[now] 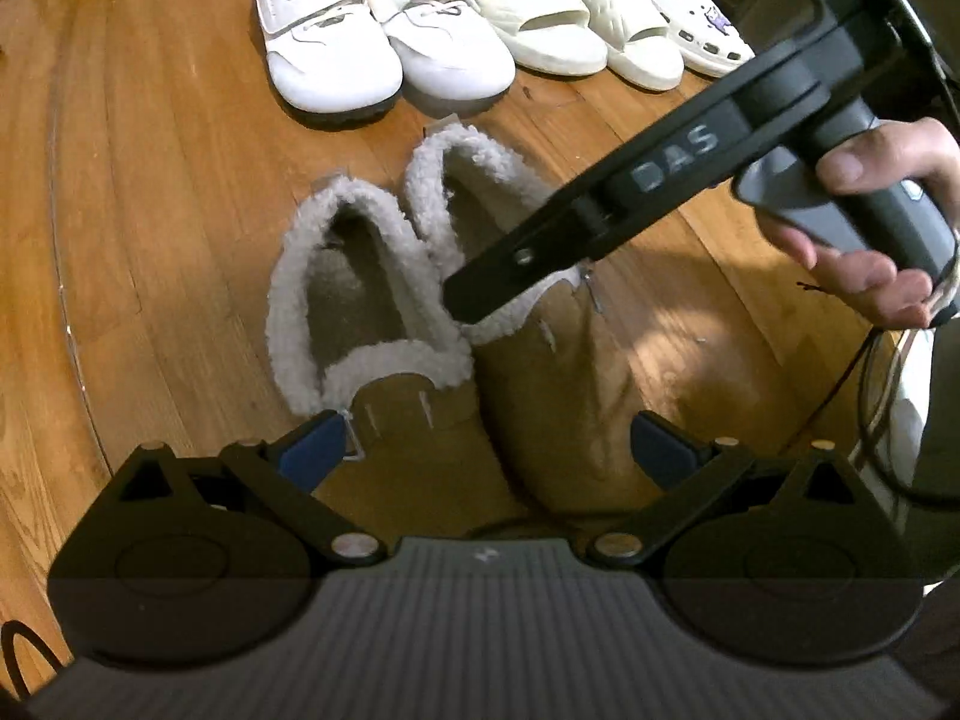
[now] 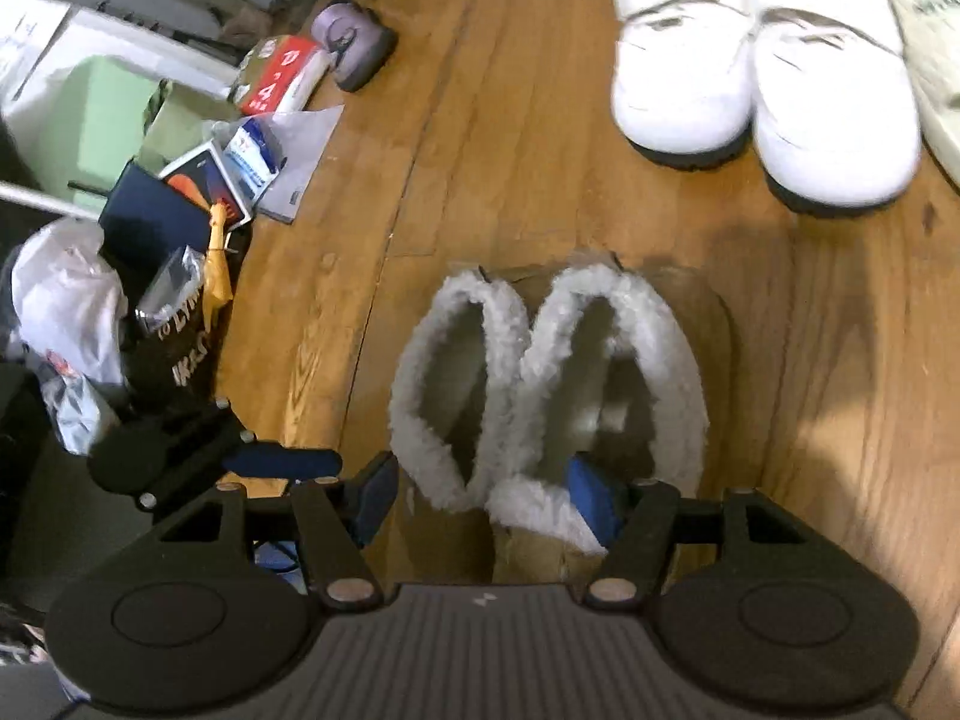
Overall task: Organize scattered shoes
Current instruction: 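Move the right tool to the brown fleece slippers and grasp their collars, then carry the brown slippers with the right tool and lower them beside the velcro sneakers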
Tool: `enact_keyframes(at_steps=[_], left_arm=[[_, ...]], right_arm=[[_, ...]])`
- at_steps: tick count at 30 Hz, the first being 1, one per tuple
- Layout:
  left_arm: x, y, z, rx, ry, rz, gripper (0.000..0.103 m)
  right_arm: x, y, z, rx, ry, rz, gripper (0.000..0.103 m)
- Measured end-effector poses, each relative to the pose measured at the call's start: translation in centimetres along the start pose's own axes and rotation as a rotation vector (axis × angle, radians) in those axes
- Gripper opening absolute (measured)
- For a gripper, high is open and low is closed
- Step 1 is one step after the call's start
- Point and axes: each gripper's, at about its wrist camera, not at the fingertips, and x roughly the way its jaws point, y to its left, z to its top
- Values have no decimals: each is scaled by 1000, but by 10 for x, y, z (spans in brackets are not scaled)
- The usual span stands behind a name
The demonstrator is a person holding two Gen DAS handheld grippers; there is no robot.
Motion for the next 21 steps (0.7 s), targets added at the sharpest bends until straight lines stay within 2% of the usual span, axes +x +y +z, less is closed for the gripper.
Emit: enact_keyframes(at_steps=[5, 9, 12, 13, 14, 15, 16, 21], left_arm=[[16, 0, -2, 13, 24, 28, 103], [19, 3, -2, 19, 40, 48, 103], [20, 8, -5, 8, 50, 74, 103], [20, 10, -6, 1, 54, 87, 103], [20, 14, -8, -9, 57, 97, 103], [19, 18, -10, -17, 59, 101, 103], [16, 23, -13, -27, 56, 109, 103], [-15, 56, -23, -155, -27, 116, 103]], right_arm=[[20, 9, 10, -39, -32, -138, 63], [36, 10, 19, -39, -23, -160, 70], [56, 14, 23, -37, -25, -222, 72], [58, 16, 22, -41, -51, -237, 65], [58, 20, 19, -66, -106, -259, 42], [59, 23, 19, -84, -120, -274, 26], [58, 26, 18, -122, -145, -302, 21], [43, 32, 9, -138, -252, -202, 18]])
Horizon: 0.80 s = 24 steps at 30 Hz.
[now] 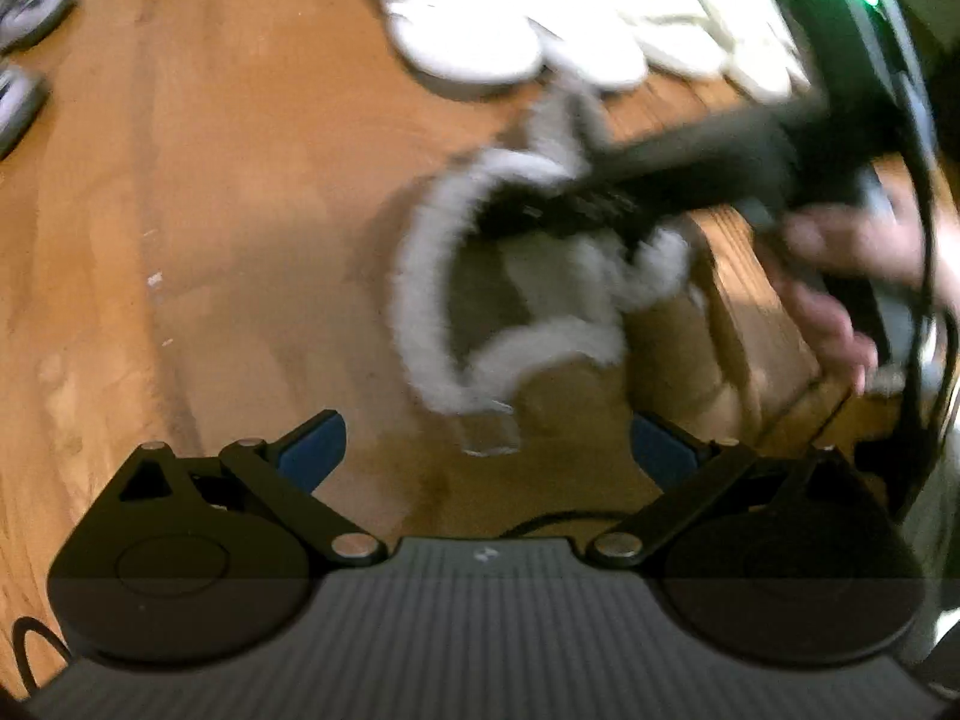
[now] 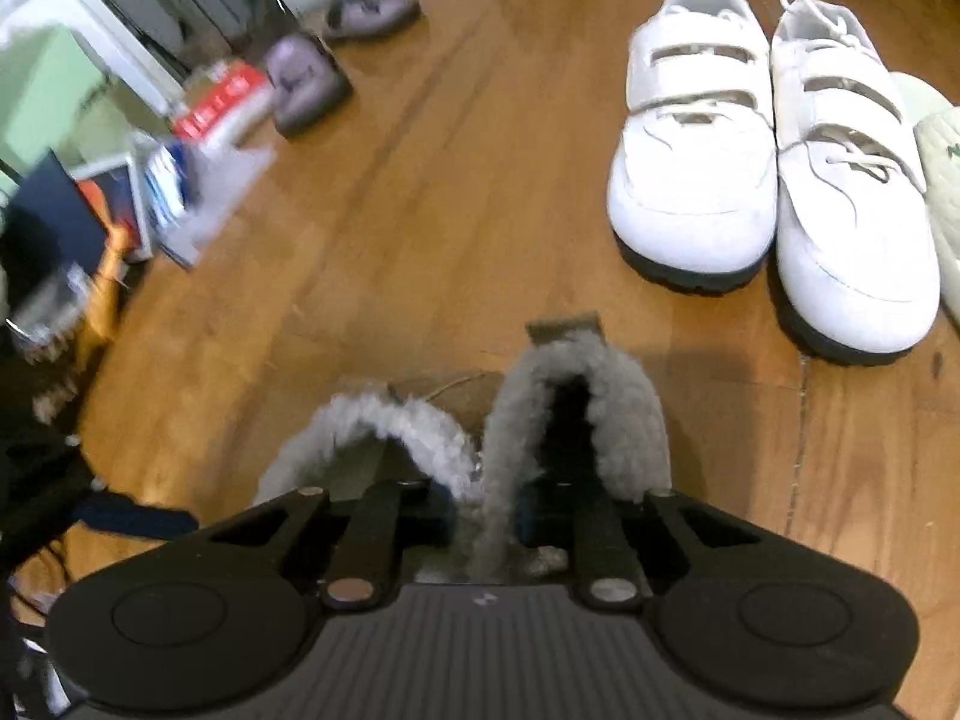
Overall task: Organize scattered shoes
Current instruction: 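Carry the brown slippers with the right tool and lower them beside the velcro sneakers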
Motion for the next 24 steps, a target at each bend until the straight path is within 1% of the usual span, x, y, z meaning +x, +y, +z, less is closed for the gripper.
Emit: enact_keyframes(at_steps=[3, 4, 8, 9, 12, 16, 19, 21, 24], left_arm=[[-24, 23, -1, -83, -92, 38, 103], [-28, 28, -2, -96, -114, 46, 103], [-37, 40, -2, -122, -176, 72, 103], [-39, 43, -2, -131, -192, 74, 103], [-46, 50, 0, -176, -252, 48, 103], [-38, 62, 12, -179, -264, 45, 103], [-36, 73, 20, -180, -269, 36, 103], [-37, 84, 28, -200, -294, 14, 103], [-38, 97, 39, -238, -322, -6, 103]], right_arm=[[-12, 16, 3, -63, -76, 97, 18], [-14, 21, 5, -77, -98, 130, 18], [-9, 35, 36, -49, -162, 207, 17], [-8, 34, 41, -40, -173, 214, 17], [6, 31, 74, 56, -206, 267, 17], [25, 19, 124, 196, -234, 330, 17], [41, 8, 155, 302, -218, 362, 17], [58, 2, 180, 375, -204, 322, 17], [69, -8, 195, 435, -192, 286, 17]])
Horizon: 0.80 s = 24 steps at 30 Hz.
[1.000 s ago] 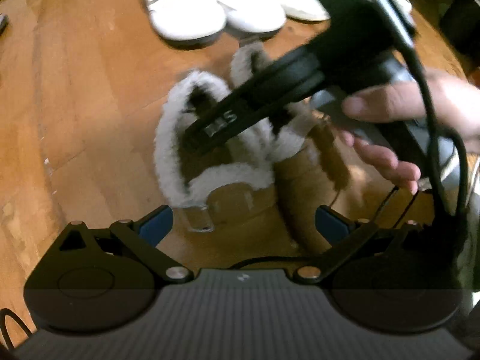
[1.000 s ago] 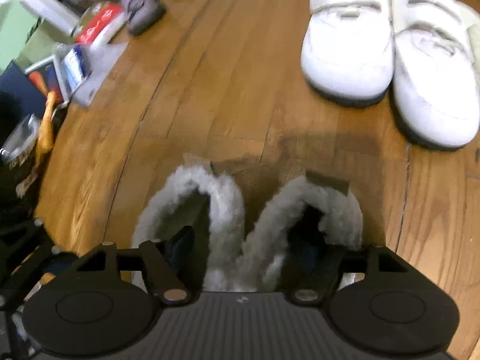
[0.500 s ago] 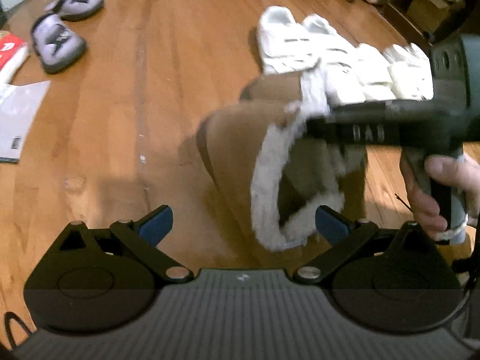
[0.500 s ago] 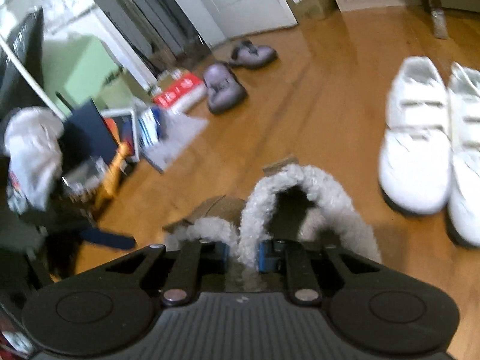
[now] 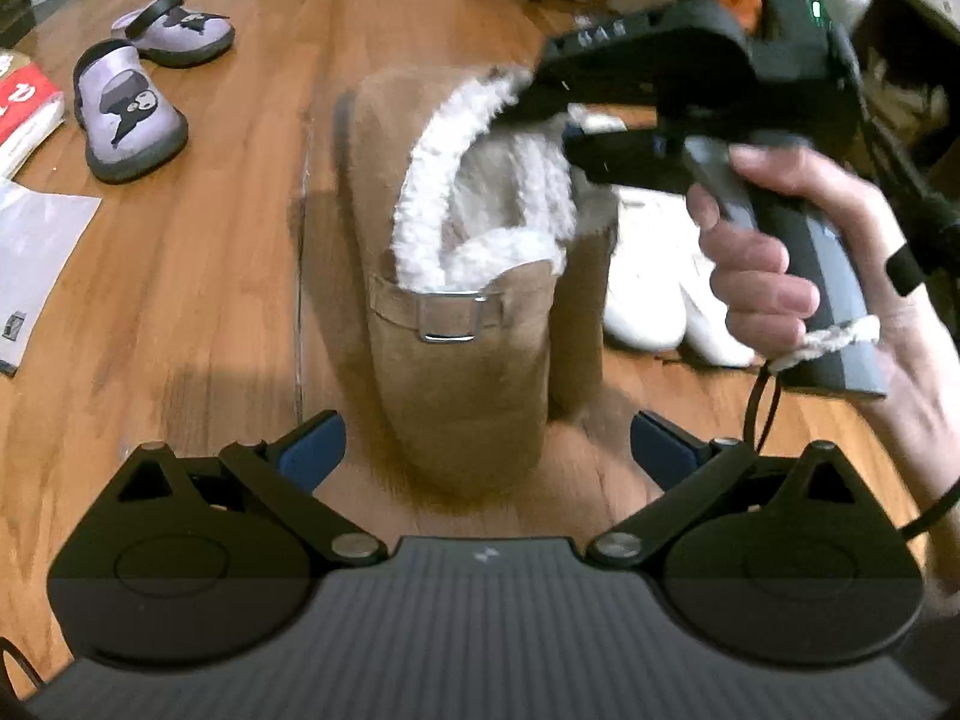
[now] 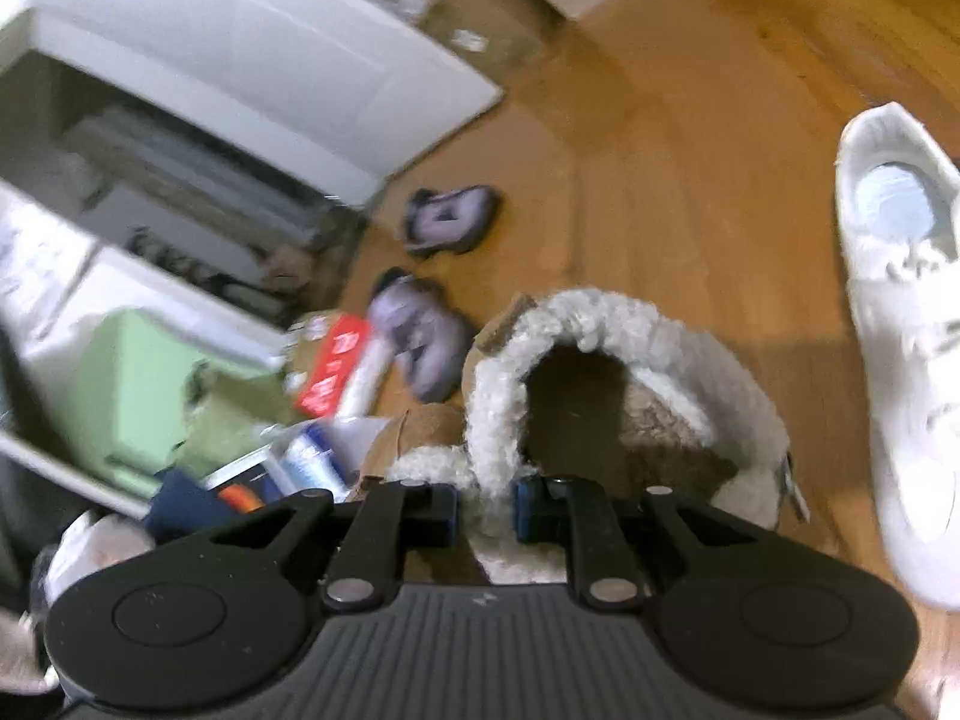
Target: Organize scattered shoes
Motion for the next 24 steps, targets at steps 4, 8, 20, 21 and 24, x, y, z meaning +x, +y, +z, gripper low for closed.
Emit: enact_keyframes(at_steps=[4, 8, 20, 21, 24], left_arm=[[17, 16, 21, -21, -15, 3, 103], [41, 22, 35, -40, 1, 3, 103], [89, -25, 36, -49, 94, -27, 103], [90, -33, 36, -43, 101, -27, 103], [88, -58, 36, -42, 120, -48, 103]], right_arm=[[13, -17, 19, 60, -54, -50, 17], [27, -26, 29, 8, -123, -151, 22], [-46, -33, 33, -220, -154, -161, 70], [-54, -29, 32, -252, -159, -178, 70], [-84, -16, 22, -372, -162, -245, 70]])
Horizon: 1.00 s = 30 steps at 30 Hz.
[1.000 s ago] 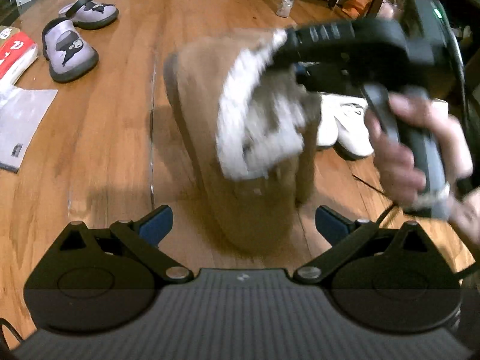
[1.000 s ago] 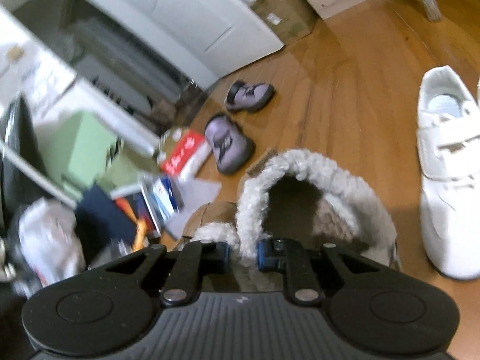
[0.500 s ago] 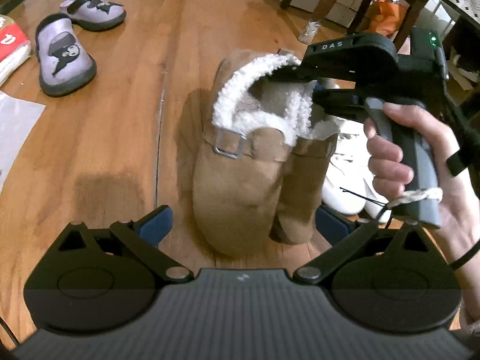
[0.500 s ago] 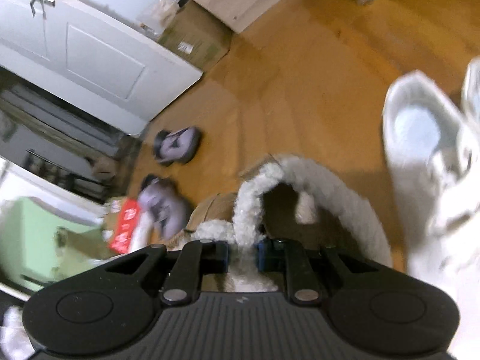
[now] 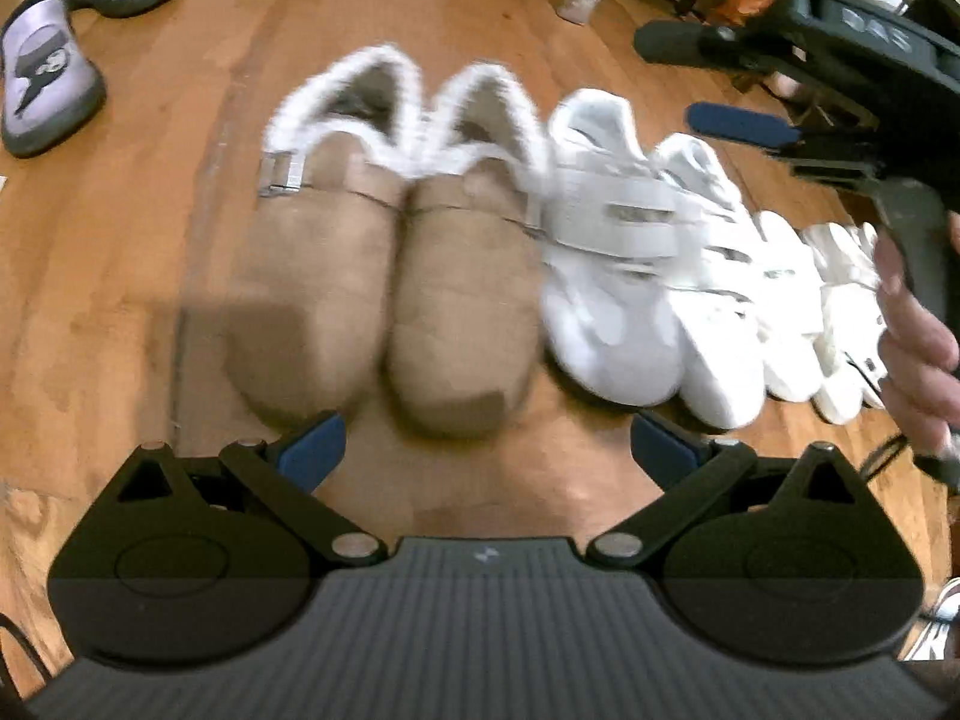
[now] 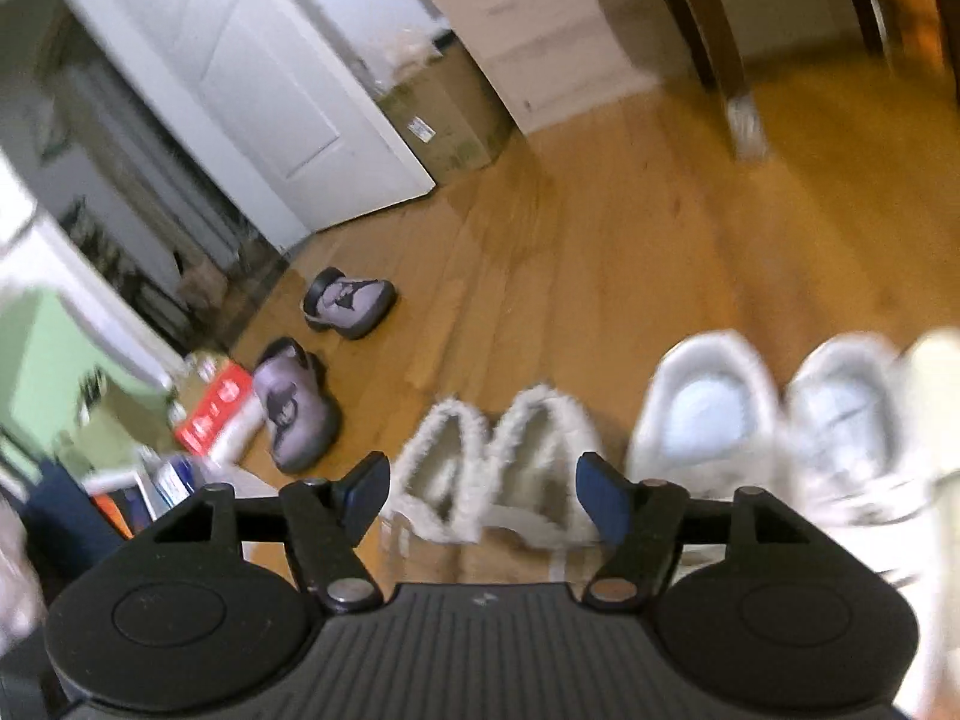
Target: Organize scattered shoes
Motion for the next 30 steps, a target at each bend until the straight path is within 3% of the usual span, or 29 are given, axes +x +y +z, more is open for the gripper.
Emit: enact_keyframes(at_steps=[4, 8, 17, 20, 30], left_arm=[[-4, -43, -2, 25, -14, -18, 103], [-8, -88, -10, 73, -27, -24, 103], [12, -160, -41, 95, 28, -26, 103], [17, -174, -51, 98, 35, 16, 103], [21, -203, -73, 79, 38, 48, 103]], right_arm=[[-49, 7, -10, -142, 4, -165, 77], [-101, -7, -28, -130, 1, -264, 84], [-173, -54, -69, -135, 56, -409, 86], [-187, -64, -79, -129, 63, -429, 88], [-217, -84, -105, -155, 75, -522, 93]])
